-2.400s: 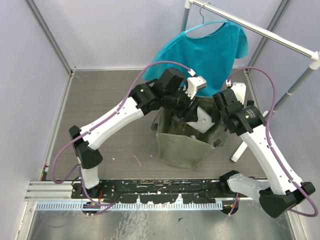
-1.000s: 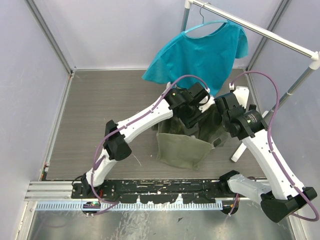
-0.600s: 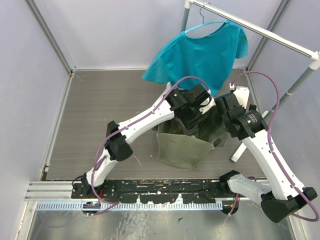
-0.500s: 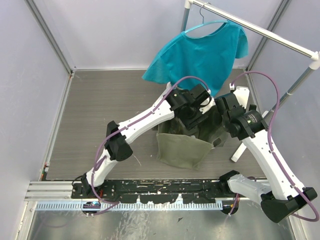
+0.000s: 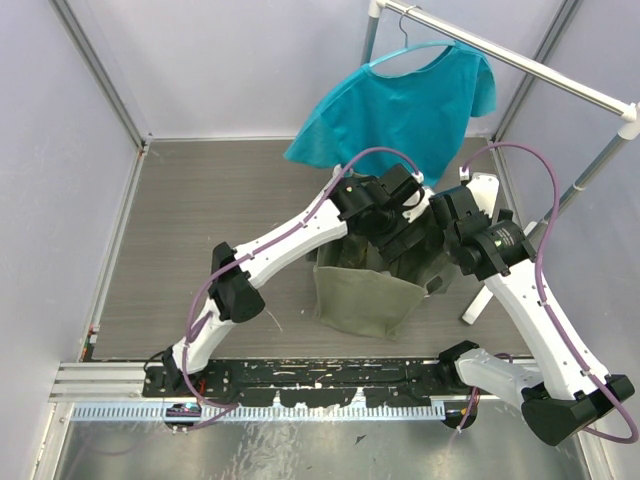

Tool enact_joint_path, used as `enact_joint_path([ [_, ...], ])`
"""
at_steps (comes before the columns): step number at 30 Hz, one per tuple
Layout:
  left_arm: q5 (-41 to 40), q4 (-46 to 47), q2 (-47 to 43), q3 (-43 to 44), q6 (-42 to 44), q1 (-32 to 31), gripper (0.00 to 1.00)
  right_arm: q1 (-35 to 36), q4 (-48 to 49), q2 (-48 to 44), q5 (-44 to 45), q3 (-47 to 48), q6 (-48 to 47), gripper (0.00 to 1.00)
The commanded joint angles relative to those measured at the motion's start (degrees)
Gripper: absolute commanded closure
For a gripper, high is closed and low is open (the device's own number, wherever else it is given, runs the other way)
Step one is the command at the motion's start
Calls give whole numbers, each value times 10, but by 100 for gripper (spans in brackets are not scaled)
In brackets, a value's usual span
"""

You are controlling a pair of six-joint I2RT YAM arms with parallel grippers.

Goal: Place the personal care products into the canvas bag

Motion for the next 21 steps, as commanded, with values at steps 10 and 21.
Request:
enact_joint_path([
  [10, 15, 153, -238, -82, -87, 50, 2, -5, 64, -9, -10, -6, -26, 0],
  [21, -161, 198, -411, -197, -112, 135, 2, -5, 154, -12, -50, 74, -123, 0],
])
